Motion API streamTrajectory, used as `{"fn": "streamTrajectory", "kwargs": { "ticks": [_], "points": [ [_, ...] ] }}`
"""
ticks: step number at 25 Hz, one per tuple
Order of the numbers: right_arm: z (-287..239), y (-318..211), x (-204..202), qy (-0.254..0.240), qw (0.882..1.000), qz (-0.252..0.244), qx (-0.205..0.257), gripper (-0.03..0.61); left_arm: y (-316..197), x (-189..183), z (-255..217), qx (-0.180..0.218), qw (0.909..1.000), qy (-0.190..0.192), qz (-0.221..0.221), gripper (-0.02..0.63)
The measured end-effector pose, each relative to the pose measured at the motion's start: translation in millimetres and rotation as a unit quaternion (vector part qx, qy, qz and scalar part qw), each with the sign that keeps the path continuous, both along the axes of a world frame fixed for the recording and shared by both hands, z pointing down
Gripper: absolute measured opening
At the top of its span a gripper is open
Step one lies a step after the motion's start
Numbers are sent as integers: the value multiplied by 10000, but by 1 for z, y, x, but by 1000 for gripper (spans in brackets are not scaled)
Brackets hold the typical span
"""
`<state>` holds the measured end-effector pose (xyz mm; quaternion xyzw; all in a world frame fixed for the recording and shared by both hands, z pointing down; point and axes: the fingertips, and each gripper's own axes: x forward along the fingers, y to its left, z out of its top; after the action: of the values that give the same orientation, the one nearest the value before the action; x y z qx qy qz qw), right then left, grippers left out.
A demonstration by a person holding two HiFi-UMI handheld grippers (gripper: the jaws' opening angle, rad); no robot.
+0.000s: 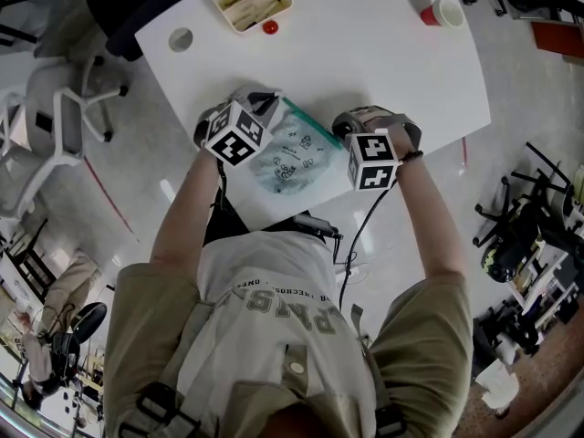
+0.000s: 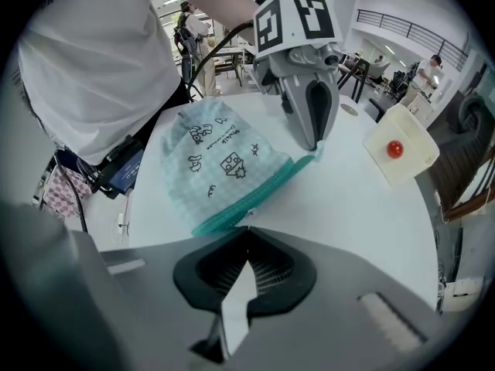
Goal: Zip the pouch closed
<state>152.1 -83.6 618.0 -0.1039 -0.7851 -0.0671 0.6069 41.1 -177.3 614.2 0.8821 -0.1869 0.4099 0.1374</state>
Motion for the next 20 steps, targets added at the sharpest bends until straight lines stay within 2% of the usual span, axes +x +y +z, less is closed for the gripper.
{"fn": "streamTrajectory", "kwargs": {
  "ticks": [12,20],
  "points": [
    [-8,8,7,33,10000,5,-89,2,-4,-5,0,88,9999,-82,-84,18],
    [-5,14,18,65,9994,244,-228,2,-8,-12,1,151,9996,-104,-233,18]
  ]
}}
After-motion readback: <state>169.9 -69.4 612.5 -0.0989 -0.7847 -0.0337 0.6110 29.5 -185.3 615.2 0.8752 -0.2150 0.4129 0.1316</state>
